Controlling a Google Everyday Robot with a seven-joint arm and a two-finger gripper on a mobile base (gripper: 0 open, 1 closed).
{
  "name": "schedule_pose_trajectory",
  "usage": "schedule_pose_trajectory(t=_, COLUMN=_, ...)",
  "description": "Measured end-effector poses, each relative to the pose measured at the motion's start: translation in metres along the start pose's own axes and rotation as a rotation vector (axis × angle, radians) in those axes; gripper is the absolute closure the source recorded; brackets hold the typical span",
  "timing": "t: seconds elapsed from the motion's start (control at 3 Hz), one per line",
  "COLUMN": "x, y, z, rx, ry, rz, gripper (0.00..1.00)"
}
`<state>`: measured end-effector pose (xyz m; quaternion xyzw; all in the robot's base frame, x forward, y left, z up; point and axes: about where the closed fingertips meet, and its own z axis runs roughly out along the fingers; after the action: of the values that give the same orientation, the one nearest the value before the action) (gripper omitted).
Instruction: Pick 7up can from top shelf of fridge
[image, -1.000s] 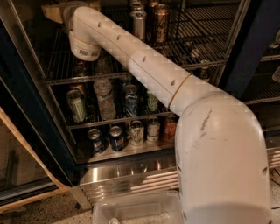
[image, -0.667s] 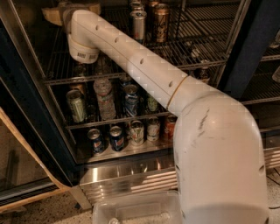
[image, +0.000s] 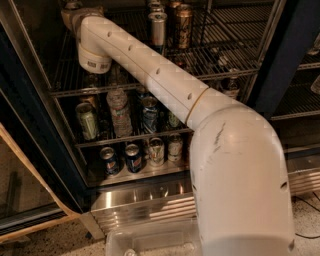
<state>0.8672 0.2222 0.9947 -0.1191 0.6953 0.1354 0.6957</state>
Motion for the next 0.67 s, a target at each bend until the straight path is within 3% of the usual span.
schedule_pose_trajectory(t=0.67, x=0.0068, y=0.0022, z=0.0123, rx=-0.018, ry=0.016, rz=-0.001, gripper=0.31)
